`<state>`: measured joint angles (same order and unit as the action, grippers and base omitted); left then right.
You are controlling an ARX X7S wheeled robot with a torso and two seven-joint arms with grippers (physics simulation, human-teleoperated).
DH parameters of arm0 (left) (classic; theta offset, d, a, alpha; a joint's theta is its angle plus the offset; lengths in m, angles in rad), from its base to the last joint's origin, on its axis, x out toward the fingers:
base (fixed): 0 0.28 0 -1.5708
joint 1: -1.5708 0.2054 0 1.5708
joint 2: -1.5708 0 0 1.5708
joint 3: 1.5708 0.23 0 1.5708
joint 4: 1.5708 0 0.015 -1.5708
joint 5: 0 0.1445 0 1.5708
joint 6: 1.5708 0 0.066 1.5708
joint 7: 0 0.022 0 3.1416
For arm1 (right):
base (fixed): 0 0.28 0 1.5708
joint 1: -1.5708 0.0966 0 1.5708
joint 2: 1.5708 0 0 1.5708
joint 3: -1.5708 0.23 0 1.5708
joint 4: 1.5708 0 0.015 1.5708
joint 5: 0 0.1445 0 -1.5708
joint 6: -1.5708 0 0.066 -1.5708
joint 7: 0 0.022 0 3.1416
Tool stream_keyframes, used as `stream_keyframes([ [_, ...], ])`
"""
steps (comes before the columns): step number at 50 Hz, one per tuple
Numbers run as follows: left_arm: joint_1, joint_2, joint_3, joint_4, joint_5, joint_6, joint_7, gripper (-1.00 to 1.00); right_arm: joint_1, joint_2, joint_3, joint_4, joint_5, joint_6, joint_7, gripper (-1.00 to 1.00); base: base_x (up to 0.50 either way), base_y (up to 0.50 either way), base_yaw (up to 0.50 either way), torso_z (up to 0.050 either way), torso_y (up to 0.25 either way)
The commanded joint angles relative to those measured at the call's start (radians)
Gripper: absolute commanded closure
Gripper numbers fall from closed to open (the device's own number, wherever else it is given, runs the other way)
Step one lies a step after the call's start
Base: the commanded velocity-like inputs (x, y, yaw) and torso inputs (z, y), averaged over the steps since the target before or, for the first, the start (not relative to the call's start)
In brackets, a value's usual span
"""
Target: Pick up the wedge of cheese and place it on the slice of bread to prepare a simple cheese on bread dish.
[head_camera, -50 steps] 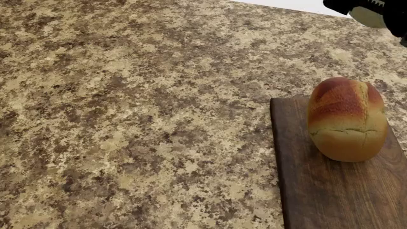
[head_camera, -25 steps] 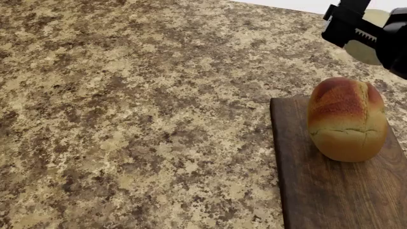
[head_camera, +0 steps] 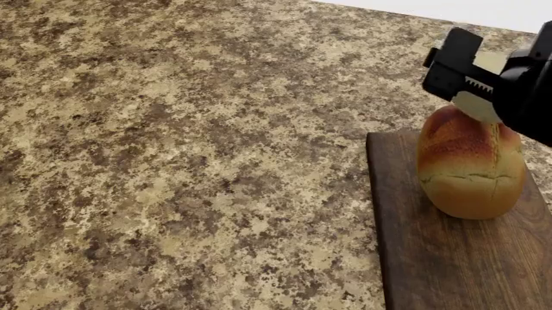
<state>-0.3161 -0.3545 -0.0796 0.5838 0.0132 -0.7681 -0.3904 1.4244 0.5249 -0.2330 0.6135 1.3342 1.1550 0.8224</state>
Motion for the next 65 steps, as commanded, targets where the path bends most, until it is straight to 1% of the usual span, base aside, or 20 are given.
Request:
stream_keyframes([
  [1,-0.001,-0.001,0.000,-0.004,-0.002,0.002,-0.002,-1.00,-0.007,-0.009,-0.023,0.018,-0.041,-0.010,-0.052,1.00,0.00,0.00,0.00,0.000,0.000],
  [18,0.000,-0.004,0.002,0.011,-0.003,-0.009,-0.006,-1.00,-0.013,-0.006,-0.049,0.033,-0.061,-0.015,-0.084,1.00,0.00,0.00,0.00,0.000,0.000],
  [19,-0.001,-0.004,0.002,0.012,-0.004,-0.010,-0.006,-1.00,-0.010,-0.006,-0.046,0.028,-0.057,-0.014,-0.080,-1.00,0.00,0.00,0.00,0.000,0.000],
  [32,-0.002,-0.006,0.003,-0.007,-0.005,0.004,-0.009,-1.00,0.022,0.002,-0.033,-0.012,-0.035,0.003,-0.058,-1.00,0.00,0.00,0.00,0.000,0.000],
  [44,0.000,-0.007,0.004,-0.008,-0.008,0.005,-0.010,-1.00,0.117,0.010,-0.021,-0.106,0.000,0.054,-0.002,-1.00,0.00,0.00,0.00,0.000,0.000],
  [47,0.002,-0.007,0.003,-0.005,-0.008,0.007,-0.011,-1.00,0.152,0.016,0.006,-0.176,0.043,0.085,0.053,-1.00,0.00,0.00,0.00,0.000,0.000],
  [48,0.003,-0.007,0.003,-0.005,-0.009,0.008,-0.011,-1.00,0.163,0.015,0.024,-0.206,0.078,0.108,0.093,-1.00,0.00,0.00,0.00,0.000,0.000],
  [50,0.002,-0.008,0.004,-0.002,-0.009,0.005,-0.011,-1.00,0.178,0.025,0.005,-0.273,0.080,0.140,0.125,-1.00,0.00,0.00,0.00,0.000,0.000],
  [51,0.002,-0.008,0.005,-0.001,-0.009,0.003,-0.011,-1.00,0.181,0.028,-0.001,-0.293,0.084,0.154,0.133,-1.00,0.00,0.00,0.00,0.000,0.000],
  [53,0.001,-0.008,0.006,0.004,-0.010,-0.004,-0.011,-1.00,0.184,0.024,0.039,-0.342,0.142,0.163,0.200,-1.00,0.00,0.00,0.00,0.000,0.000],
  [56,0.000,-0.009,0.007,0.010,-0.008,-0.011,-0.013,-1.00,0.186,0.024,0.052,-0.409,0.189,0.183,0.241,-1.00,0.00,0.00,0.00,0.000,0.000],
  [57,0.000,-0.009,0.007,0.011,-0.009,-0.013,-0.013,-1.00,0.183,0.025,0.048,-0.460,0.214,0.205,0.279,-1.00,0.00,0.00,0.00,0.000,0.000],
  [60,-0.001,-0.009,0.008,0.012,-0.009,-0.016,-0.014,-1.00,0.163,0.024,0.064,-0.544,0.265,0.208,0.332,-1.00,0.00,0.00,0.00,0.000,0.000],
  [63,-0.002,-0.009,0.009,0.014,-0.009,-0.019,-0.015,-1.00,0.108,0.030,0.076,-0.688,0.306,0.209,0.377,-1.00,0.00,0.00,0.00,0.000,0.000],
  [64,-0.003,-0.009,0.009,0.013,-0.009,-0.018,-0.014,-1.00,0.075,0.033,0.077,-0.742,0.351,0.215,0.416,-1.00,0.00,0.00,0.00,0.000,0.000],
  [65,-0.003,-0.009,0.009,0.013,-0.010,-0.020,-0.014,-1.00,0.051,0.036,0.079,-0.798,0.340,0.211,0.419,-1.00,0.00,0.00,0.00,0.000,0.000],
])
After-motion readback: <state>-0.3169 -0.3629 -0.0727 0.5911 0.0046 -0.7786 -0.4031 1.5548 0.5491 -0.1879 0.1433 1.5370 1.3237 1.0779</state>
